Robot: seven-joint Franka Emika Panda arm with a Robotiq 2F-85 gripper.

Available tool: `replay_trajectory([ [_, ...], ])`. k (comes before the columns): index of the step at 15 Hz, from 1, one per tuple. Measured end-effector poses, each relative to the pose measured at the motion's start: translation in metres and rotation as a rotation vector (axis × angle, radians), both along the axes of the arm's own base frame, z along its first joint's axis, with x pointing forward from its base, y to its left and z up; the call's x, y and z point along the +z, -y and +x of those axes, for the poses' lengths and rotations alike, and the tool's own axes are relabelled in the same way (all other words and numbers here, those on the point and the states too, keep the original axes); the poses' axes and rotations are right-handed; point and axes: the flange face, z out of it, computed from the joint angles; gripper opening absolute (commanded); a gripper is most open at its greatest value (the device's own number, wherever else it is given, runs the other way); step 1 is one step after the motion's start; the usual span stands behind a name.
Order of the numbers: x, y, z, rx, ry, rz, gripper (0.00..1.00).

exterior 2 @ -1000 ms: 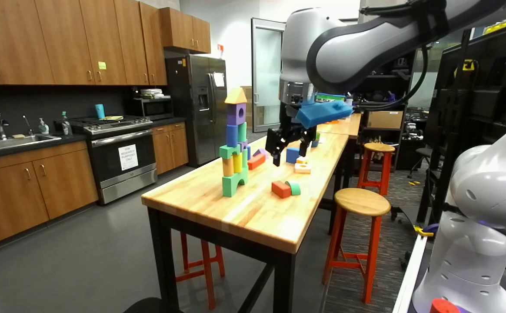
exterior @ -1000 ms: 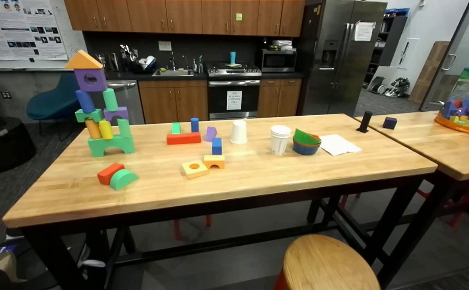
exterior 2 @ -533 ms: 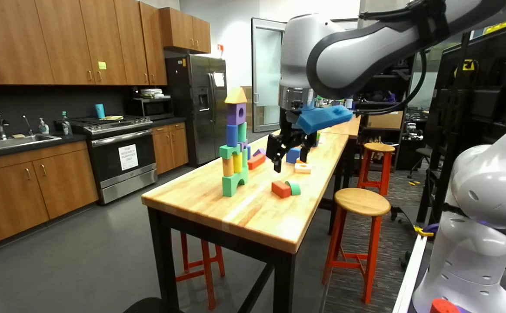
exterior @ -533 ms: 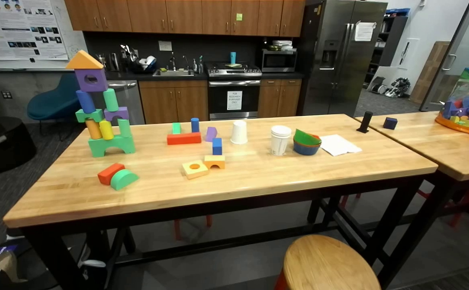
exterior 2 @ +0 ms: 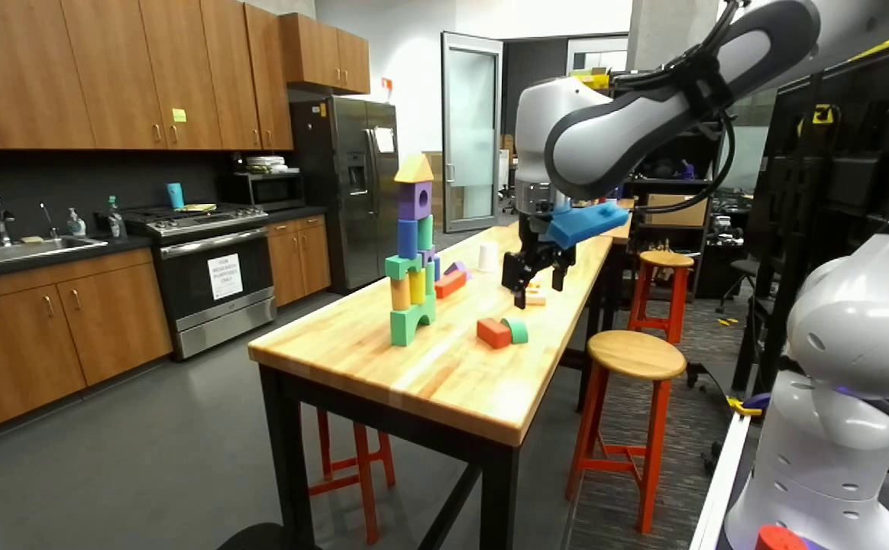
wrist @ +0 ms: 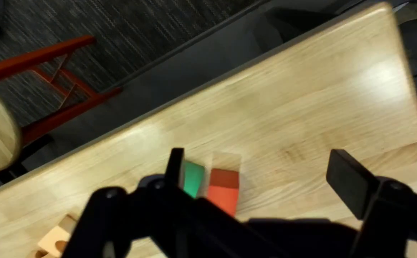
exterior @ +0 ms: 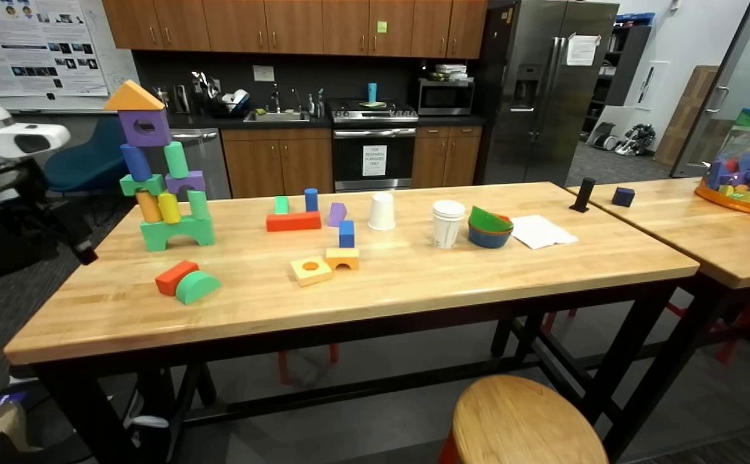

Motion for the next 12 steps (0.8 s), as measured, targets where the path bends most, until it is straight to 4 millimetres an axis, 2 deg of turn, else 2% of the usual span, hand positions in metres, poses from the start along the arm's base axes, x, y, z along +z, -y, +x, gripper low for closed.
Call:
replay_trajectory([
  [3, 0.016, 0.046, 0.007, 0.054, 0.016, -0.045, 1.0],
  [5, 0.027, 0.064, 0.017, 0.115, 0.033, -0.055, 1.0],
  [8, 0.033, 0.074, 0.035, 0.268, 0.055, -0.045, 1.0],
  [12, 0.03, 0.073, 0.051, 0.489, 0.054, -0.017, 1.0],
])
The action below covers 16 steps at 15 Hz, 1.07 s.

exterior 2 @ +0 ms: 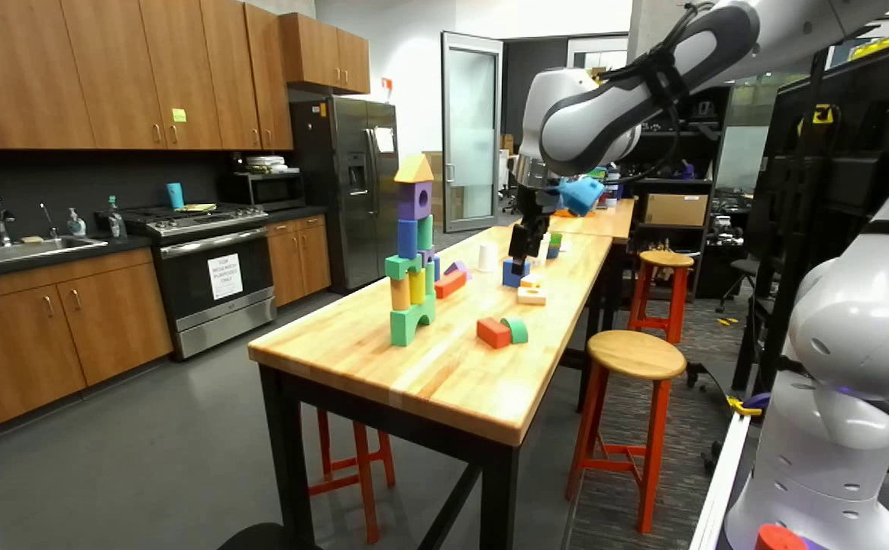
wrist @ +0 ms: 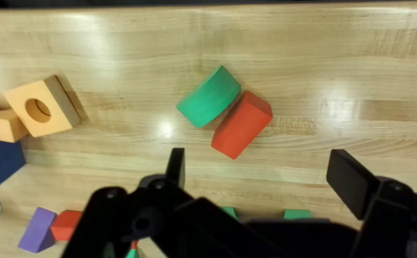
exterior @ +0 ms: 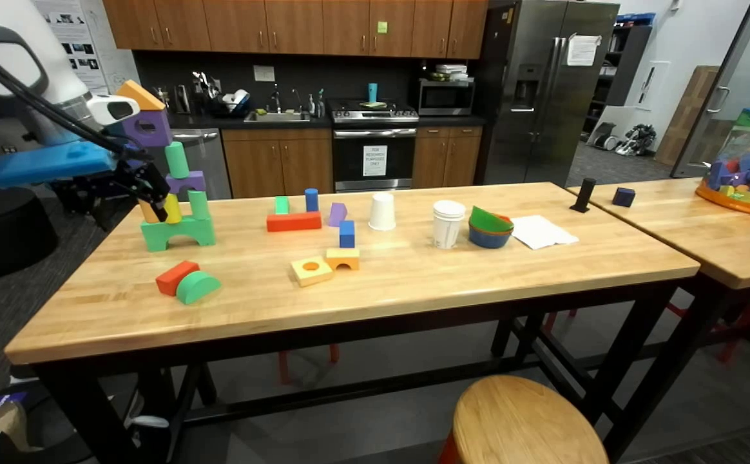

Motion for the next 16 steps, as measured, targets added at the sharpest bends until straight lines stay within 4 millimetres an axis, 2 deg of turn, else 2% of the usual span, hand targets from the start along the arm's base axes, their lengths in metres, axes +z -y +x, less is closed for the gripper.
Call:
replay_trajectory([
  [4, -0.002, 0.0, 0.01, 0.034, -0.005, 0.049, 1.0],
  [9, -0.003, -0.001, 0.012, 0.052, -0.008, 0.045, 1.0],
  [13, -0.005, -0.003, 0.011, 0.242, -0.037, 0.005, 1.0],
  [16, -0.005, 0.014, 0.009, 0.397, -0.071, -0.019, 1.0],
])
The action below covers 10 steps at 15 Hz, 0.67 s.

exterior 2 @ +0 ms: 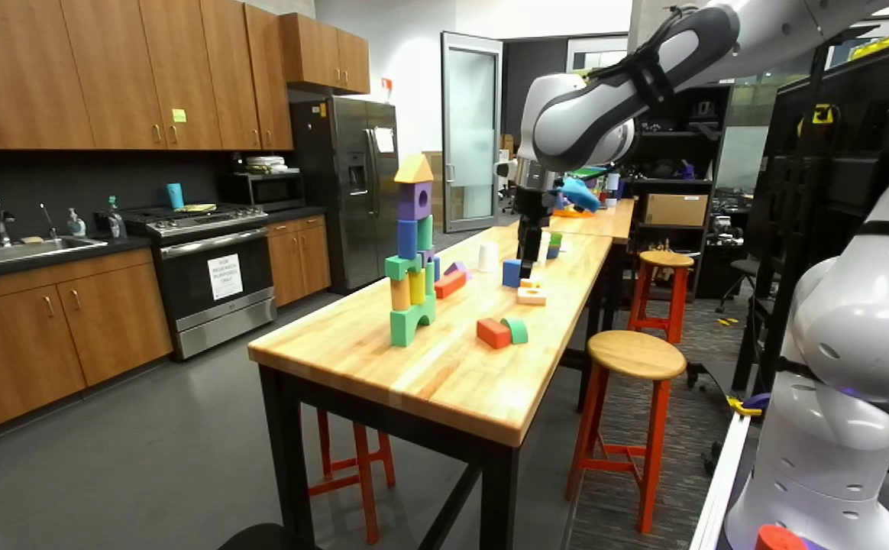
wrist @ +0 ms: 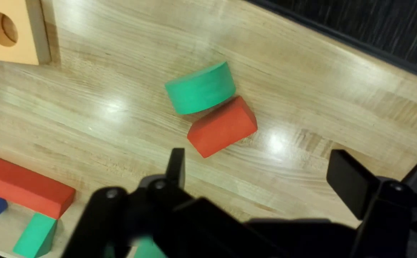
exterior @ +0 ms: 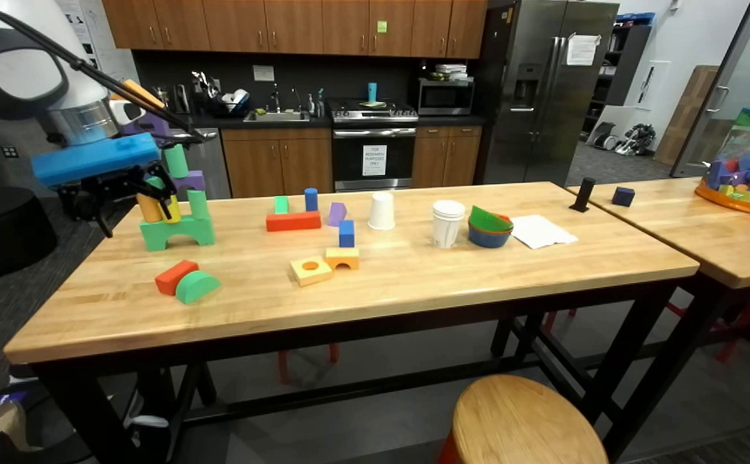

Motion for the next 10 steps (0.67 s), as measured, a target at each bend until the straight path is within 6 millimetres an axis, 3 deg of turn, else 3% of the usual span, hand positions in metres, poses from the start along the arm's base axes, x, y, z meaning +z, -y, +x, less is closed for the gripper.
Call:
replay_trajectory([
  [5, 0.01, 0.032, 0.0, 0.274, 0.008, -0.003, 1.0],
  [10, 0.005, 0.042, 0.0, 0.557, -0.005, -0.032, 1.0],
])
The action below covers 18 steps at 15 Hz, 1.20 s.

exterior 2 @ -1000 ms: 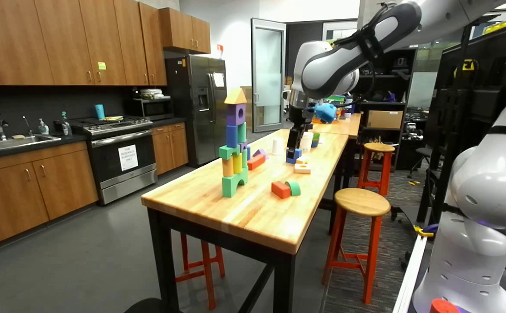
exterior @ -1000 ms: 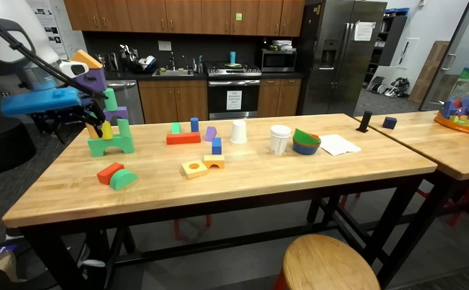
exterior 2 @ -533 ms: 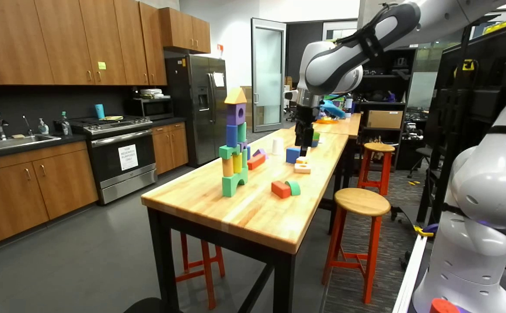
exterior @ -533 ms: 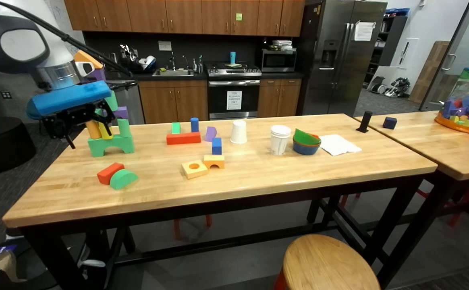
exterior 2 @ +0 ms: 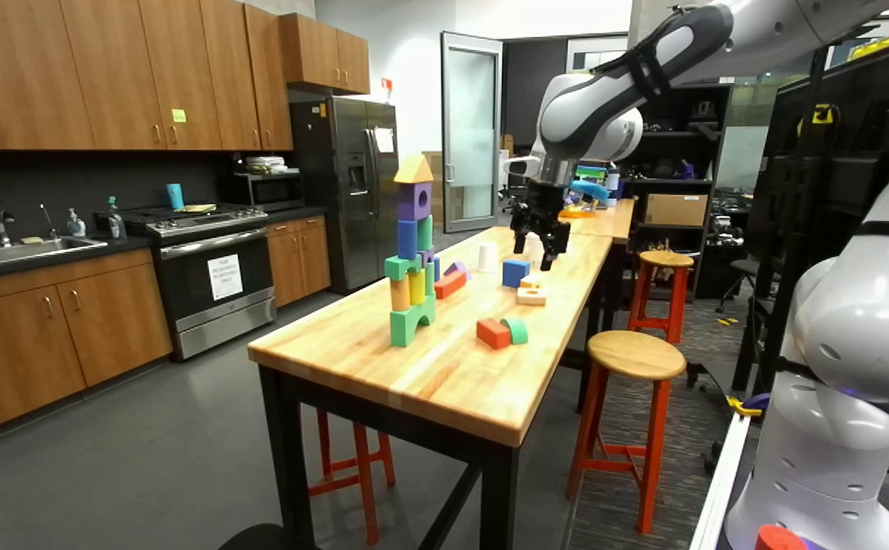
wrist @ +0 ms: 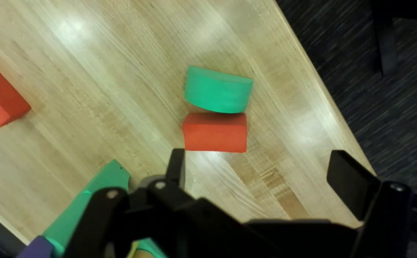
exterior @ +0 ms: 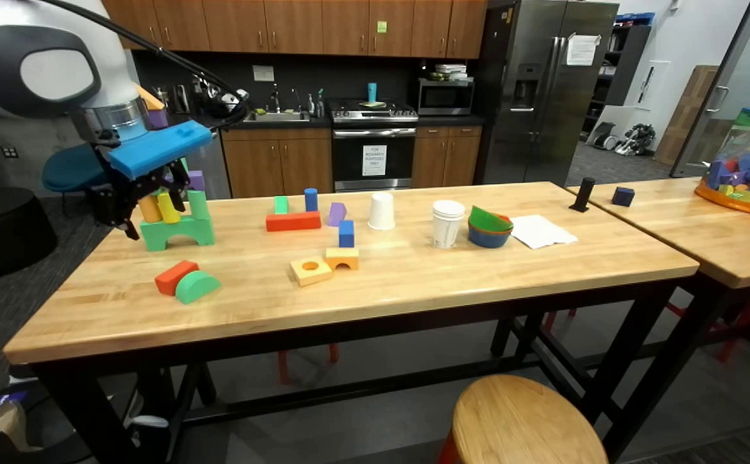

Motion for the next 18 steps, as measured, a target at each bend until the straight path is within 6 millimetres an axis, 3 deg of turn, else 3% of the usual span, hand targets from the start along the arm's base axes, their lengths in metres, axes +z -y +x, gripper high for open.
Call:
replay_trajectory([
  [11, -0.018, -0.009, -0.003, 0.034, -0.032, -0.005, 1.0],
  [18, -0.009, -0.003, 0.02, 0.187, 0.001, -0.057, 1.0],
])
